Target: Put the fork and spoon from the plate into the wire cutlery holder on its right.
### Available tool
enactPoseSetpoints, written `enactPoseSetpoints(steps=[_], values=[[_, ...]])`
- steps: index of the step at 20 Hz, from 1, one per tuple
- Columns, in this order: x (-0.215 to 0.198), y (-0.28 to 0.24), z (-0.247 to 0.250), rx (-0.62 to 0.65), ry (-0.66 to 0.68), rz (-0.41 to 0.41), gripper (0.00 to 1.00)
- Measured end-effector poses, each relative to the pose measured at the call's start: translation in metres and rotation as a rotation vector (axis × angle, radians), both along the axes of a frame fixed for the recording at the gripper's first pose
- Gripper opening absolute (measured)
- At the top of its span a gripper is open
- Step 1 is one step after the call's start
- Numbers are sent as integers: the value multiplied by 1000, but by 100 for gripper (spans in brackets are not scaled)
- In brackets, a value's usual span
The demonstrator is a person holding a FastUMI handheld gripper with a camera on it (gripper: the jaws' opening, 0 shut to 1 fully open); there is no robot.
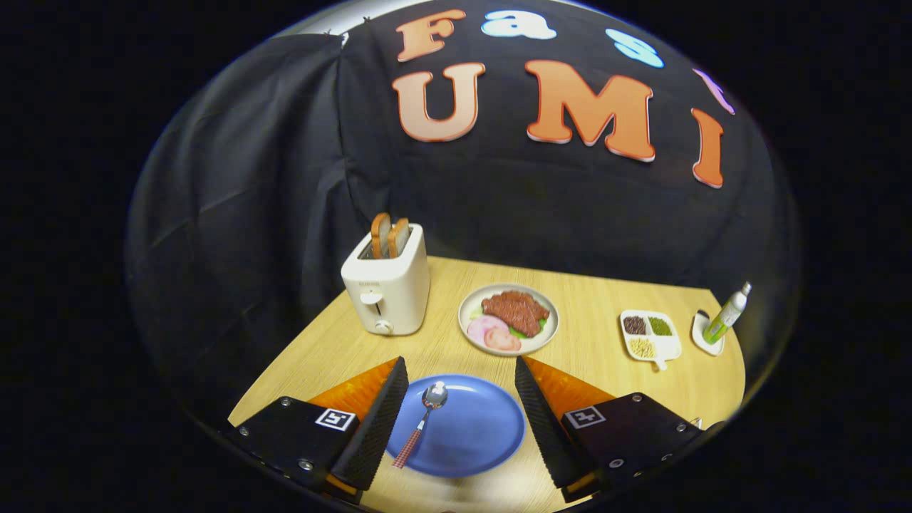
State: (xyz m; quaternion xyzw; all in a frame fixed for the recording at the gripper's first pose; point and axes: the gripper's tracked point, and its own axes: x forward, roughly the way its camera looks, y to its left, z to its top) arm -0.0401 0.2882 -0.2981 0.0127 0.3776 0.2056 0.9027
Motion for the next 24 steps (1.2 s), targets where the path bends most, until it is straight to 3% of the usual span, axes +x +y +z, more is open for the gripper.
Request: enactPoseSetpoints(steps=[6, 14, 18, 24], values=[[-44, 22, -77, -83, 364, 71, 91], [-67, 33, -140, -230, 593, 157, 88], [-71, 41, -153, -263, 666, 162, 76], [-76, 42, -169, -347, 709, 143, 34]])
